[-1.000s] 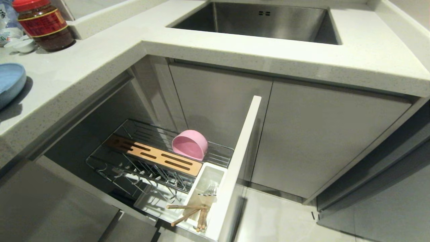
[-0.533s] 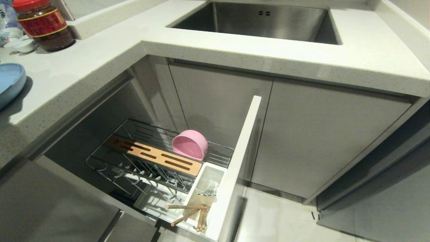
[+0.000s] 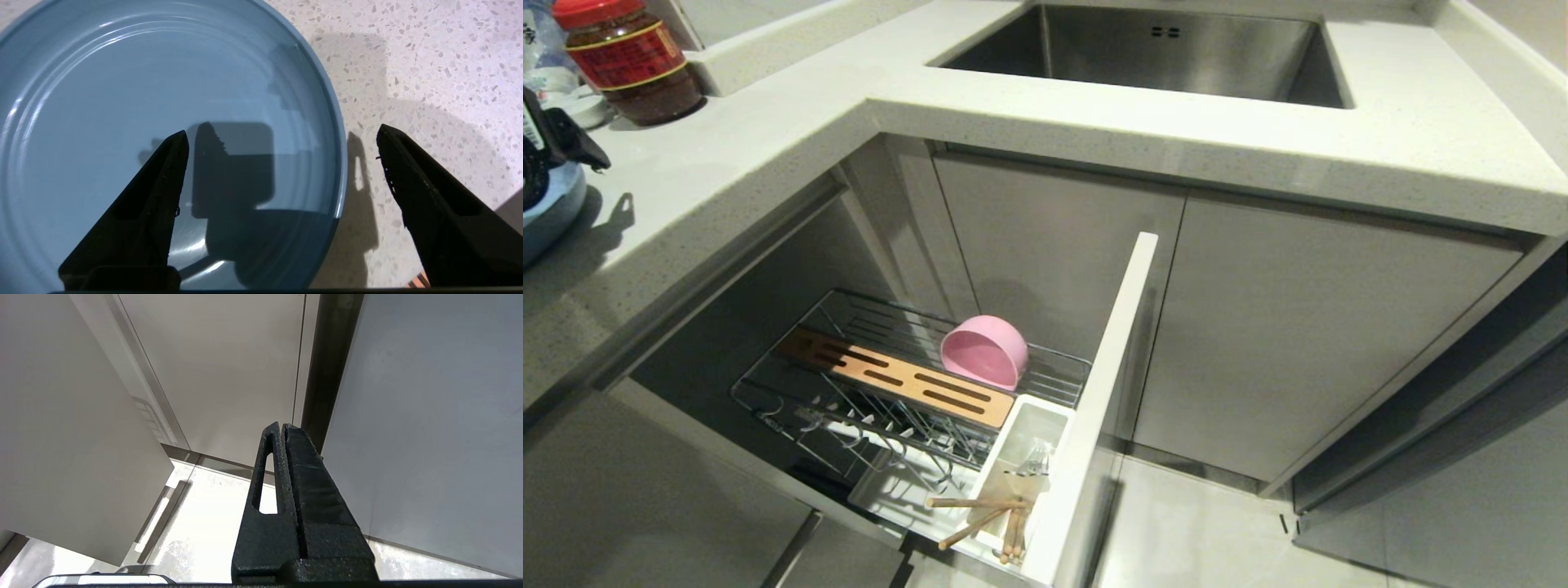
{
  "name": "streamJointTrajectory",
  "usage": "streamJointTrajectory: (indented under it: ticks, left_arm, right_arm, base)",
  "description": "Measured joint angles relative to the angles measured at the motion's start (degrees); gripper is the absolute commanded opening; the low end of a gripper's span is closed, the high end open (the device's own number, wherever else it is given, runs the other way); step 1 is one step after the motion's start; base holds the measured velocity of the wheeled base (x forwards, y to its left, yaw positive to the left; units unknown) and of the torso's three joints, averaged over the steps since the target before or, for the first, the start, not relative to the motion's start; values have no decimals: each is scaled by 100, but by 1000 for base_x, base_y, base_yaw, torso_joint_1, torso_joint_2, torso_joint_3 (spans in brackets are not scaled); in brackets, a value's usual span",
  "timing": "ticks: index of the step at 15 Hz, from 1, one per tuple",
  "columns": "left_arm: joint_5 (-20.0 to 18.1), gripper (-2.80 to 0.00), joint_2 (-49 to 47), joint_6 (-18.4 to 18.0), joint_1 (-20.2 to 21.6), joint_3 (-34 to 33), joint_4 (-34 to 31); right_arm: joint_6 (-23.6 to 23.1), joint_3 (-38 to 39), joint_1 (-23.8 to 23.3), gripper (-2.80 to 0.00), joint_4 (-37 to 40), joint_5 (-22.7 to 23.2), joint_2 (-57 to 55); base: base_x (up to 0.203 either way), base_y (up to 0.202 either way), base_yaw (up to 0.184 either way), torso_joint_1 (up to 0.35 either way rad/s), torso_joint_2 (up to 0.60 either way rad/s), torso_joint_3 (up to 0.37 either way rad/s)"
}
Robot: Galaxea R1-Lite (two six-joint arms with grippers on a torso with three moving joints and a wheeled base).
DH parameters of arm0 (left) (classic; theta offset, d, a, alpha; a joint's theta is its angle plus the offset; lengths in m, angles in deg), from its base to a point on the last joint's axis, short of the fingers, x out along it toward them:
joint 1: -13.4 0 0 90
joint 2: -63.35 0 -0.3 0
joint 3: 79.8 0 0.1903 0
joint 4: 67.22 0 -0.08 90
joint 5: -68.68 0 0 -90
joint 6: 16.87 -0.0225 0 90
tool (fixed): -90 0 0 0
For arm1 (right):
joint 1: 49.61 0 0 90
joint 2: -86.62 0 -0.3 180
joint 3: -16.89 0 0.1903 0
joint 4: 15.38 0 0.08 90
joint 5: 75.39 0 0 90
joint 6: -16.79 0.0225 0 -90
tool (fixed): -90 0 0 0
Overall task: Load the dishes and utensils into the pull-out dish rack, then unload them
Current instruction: Pick up the plate and place it in the cupboard
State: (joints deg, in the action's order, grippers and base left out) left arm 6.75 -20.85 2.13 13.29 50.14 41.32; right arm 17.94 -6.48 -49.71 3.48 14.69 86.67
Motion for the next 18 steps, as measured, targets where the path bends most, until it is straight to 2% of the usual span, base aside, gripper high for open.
streamJointTrajectory:
  ticks: [11, 12, 18]
  left_arm:
    - [-5, 0, -329, 103, 33, 172, 17]
    - [-5, -280, -339, 114, 32, 178, 18]
    - [-5, -280, -362, 117, 27, 184, 20]
  right_arm:
    - [0, 0, 0, -280, 0, 0, 0]
    - [0, 0, 0, -280, 0, 0, 0]
    - [0, 0, 0, -280, 0, 0, 0]
  base:
    - [0, 0, 0, 0, 0, 0]
    - [0, 0, 0, 0, 0, 0]
    - [0, 0, 0, 0, 0, 0]
